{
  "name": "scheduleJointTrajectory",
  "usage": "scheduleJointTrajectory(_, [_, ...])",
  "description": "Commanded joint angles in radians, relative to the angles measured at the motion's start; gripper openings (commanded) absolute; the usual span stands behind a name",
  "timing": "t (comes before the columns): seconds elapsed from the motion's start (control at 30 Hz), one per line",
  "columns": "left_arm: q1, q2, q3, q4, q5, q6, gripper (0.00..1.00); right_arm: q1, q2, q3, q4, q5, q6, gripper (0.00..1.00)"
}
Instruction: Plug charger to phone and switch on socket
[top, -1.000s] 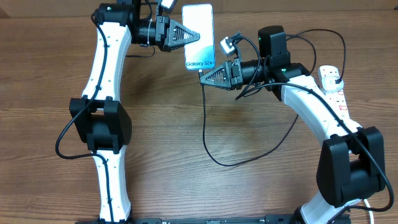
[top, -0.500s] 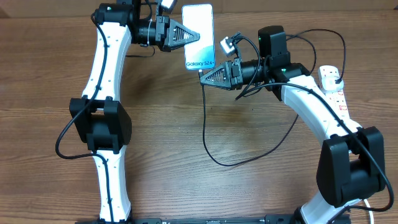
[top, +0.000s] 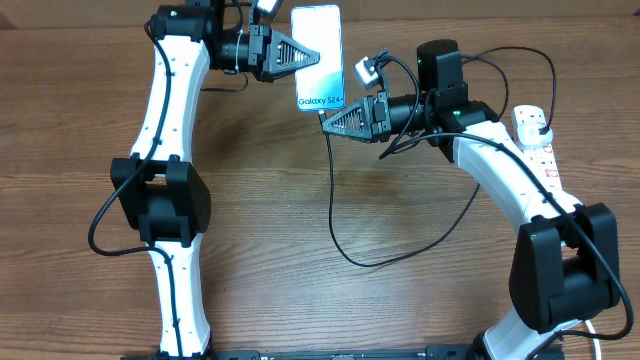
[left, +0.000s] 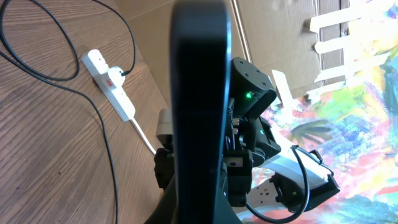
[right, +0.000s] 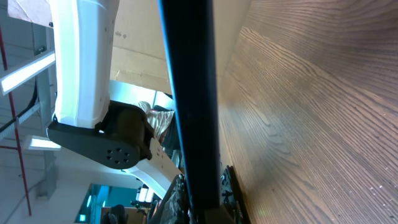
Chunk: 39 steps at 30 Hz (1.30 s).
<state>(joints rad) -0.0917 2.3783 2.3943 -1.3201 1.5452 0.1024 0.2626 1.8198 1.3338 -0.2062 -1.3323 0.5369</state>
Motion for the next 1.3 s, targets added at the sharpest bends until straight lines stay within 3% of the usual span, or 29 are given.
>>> scheduleJointTrajectory(0.0, [-0.013, -0.044, 0.012, -0.007, 0.037, -0.035, 0.04, -0.017, -0.012, 0.01, 0.022, 0.022, 0.017, 0.04])
scheduleJointTrajectory(0.27, [-0.013, -0.044, 0.012, -0.007, 0.036, -0.142, 0.04, -0.016, -0.012, 0.01, 0.027, 0.056, 0.043, 0.04])
scheduleJointTrajectory(0.43, [-0.013, -0.044, 0.012, -0.007, 0.036, -0.152, 0.04, -0.015, -0.012, 0.01, 0.038, 0.056, 0.046, 0.04])
scheduleJointTrajectory(0.67, [-0.013, -0.044, 0.012, -0.004, 0.037, -0.15, 0.04, -0.015, -0.012, 0.01, 0.158, 0.076, 0.175, 0.04])
scheduleJointTrajectory(1.27, [-0.013, -0.044, 0.012, 0.012, 0.037, -0.223, 0.04, 0.05, -0.012, 0.01, 0.157, 0.215, 0.174, 0.04])
